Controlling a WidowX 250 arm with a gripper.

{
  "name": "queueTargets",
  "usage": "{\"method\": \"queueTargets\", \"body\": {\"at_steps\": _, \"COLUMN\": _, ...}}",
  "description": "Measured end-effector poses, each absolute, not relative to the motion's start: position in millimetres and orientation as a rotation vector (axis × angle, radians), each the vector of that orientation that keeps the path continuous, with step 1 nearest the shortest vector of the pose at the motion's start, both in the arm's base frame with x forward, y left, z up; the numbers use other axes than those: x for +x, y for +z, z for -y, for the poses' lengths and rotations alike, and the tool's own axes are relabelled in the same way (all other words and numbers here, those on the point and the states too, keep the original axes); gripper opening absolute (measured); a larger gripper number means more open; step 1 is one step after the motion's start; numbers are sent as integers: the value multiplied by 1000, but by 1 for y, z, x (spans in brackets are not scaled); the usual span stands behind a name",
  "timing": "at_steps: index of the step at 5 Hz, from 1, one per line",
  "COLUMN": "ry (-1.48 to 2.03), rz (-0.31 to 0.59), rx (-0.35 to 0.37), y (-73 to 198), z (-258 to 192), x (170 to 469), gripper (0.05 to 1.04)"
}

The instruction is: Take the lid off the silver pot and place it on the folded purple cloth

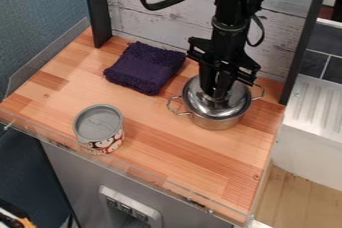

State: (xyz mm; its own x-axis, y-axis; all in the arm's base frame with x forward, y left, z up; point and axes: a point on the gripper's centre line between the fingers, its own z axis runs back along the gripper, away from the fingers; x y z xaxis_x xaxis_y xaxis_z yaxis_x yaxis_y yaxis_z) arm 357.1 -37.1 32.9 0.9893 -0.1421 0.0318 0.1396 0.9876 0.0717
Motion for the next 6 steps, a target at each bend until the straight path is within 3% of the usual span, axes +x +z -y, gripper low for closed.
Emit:
{"method": "queueTargets", "body": {"at_steps": 1, "ry": -109, "rz": 43, "rx": 63, "y": 40, "z": 27, "x": 359, "gripper": 279}}
{"method": "queueTargets", "body": {"at_steps": 2, "ry": -23, "rz": 128, "rx": 21, "y": 75, "z": 4, "x": 370, "gripper": 279}}
{"method": "queueTargets", "body": {"at_steps": 3, "ry": 46, "rz": 111, "rx": -2, "y": 80, "z": -22, "x": 369, "gripper": 279}}
{"method": "queueTargets", "body": {"at_steps": 6, "ry": 226, "rz": -19, "rx": 28, "y": 36, "z": -97, "x": 367, "gripper": 279}}
